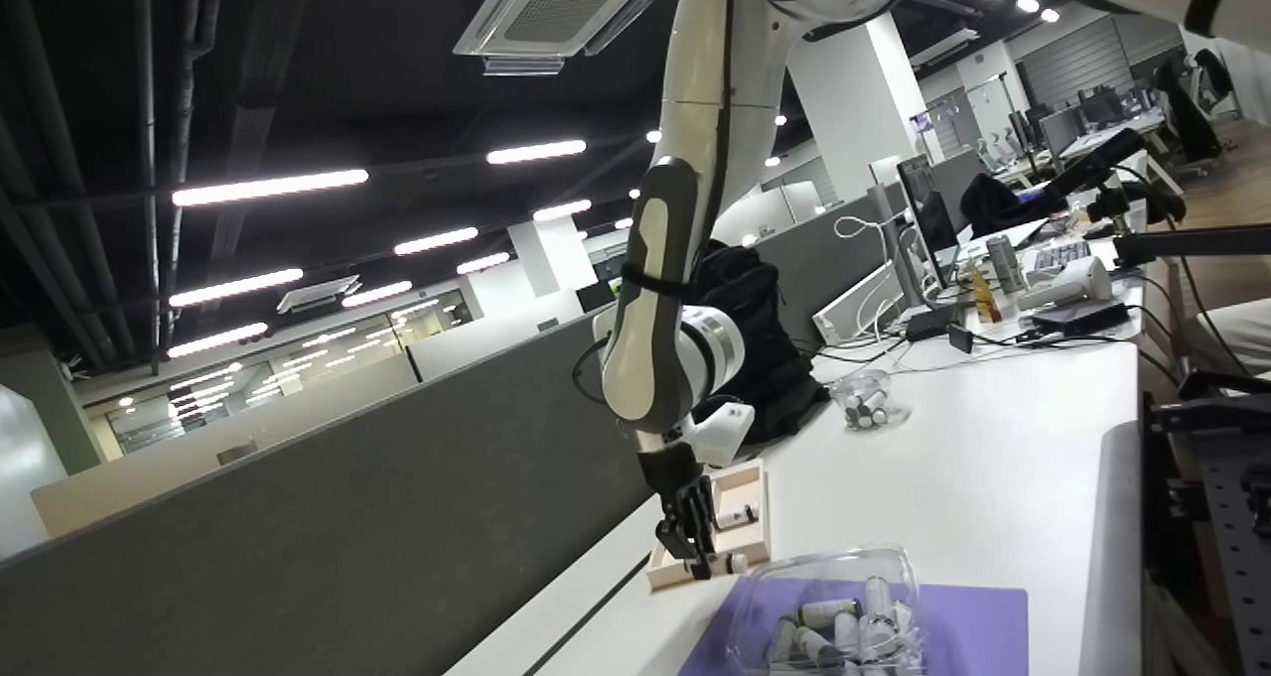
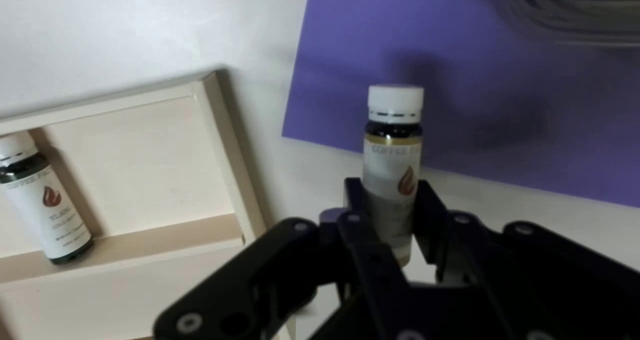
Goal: Remove the bottle from the tray and put it on the table
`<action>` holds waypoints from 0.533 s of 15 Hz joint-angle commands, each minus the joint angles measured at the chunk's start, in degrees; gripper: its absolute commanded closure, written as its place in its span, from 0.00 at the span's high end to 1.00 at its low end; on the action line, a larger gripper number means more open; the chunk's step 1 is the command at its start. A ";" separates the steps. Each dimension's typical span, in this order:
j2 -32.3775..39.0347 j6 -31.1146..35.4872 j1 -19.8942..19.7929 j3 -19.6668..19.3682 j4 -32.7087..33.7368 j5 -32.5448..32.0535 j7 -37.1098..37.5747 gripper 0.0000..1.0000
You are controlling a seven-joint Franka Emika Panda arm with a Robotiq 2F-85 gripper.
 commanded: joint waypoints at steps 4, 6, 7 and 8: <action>-1.05 -0.23 0.25 0.05 -3.21 -0.96 2.02 0.53; -1.02 -0.91 -0.18 0.35 -3.29 -0.54 1.79 0.56; -1.03 -1.48 -0.45 0.51 -3.20 -0.28 1.63 0.62; -1.05 -2.00 -0.79 0.77 -3.13 0.10 1.43 0.71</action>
